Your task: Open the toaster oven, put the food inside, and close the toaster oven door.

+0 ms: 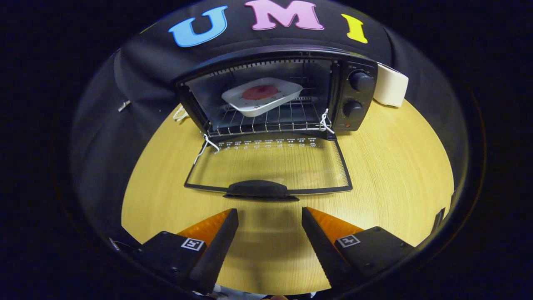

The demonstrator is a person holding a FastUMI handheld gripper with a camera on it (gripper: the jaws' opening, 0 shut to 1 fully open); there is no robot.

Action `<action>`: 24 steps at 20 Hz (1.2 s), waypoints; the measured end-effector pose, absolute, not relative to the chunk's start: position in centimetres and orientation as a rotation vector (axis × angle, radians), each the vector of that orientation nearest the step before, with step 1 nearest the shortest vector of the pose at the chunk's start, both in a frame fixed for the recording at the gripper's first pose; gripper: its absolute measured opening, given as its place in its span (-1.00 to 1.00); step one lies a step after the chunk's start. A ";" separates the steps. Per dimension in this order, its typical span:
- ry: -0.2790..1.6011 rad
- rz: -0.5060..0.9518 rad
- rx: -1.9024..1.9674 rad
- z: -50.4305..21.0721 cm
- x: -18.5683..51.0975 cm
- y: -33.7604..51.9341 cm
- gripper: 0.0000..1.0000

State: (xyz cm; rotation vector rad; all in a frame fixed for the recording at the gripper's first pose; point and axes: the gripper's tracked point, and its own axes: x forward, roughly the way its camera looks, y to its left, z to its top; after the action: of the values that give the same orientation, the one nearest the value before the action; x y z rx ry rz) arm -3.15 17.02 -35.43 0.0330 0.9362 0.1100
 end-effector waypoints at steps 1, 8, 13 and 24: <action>0.935 0.109 -0.005 -35.8 -3.2 17.0 0.99; 0.895 0.104 -0.167 -38.4 -2.3 16.4 1.00; 0.876 0.094 -0.135 -38.6 -0.5 16.8 0.99; 0.742 0.222 -0.194 -33.9 -0.1 17.8 1.00</action>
State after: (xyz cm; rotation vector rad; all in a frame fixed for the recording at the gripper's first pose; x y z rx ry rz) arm -0.10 17.76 -33.94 -0.1936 0.7423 0.2219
